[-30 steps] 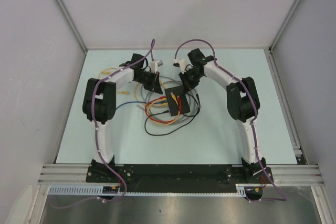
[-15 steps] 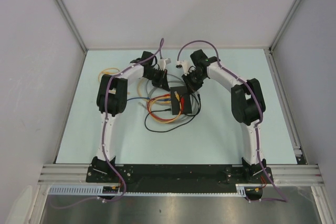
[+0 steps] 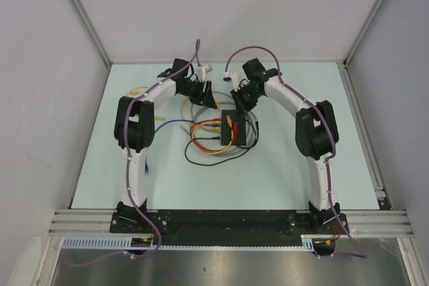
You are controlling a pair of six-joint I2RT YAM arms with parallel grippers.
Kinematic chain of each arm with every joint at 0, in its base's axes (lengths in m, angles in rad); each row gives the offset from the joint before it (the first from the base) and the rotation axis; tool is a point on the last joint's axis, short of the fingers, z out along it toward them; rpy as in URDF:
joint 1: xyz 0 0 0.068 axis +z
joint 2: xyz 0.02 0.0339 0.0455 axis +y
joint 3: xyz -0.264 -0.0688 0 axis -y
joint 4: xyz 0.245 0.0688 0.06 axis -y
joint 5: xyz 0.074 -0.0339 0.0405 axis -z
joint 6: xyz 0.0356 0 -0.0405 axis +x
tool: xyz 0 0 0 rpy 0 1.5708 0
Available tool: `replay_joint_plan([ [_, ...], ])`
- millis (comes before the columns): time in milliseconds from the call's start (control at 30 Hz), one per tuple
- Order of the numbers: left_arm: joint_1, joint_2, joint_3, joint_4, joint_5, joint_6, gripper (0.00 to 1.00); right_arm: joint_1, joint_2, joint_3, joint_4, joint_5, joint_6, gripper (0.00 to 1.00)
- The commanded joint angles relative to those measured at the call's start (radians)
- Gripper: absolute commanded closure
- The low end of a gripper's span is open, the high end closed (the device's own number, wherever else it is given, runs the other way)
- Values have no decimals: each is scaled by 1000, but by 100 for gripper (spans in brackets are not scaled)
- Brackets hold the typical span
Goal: Pull the plug from the switch port
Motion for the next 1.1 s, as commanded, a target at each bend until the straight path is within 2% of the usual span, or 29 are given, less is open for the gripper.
replay_joint_plan([
  [0, 6, -55, -23, 29, 96, -15, 48, 4, 51, 84, 22, -8, 15, 100],
  [567, 6, 94, 38, 23, 183, -15, 58, 31, 135, -60, 34, 41, -33, 100],
  [1067, 6, 189, 70, 35, 309, -73, 66, 30, 127, -88, 34, 67, -37, 100],
])
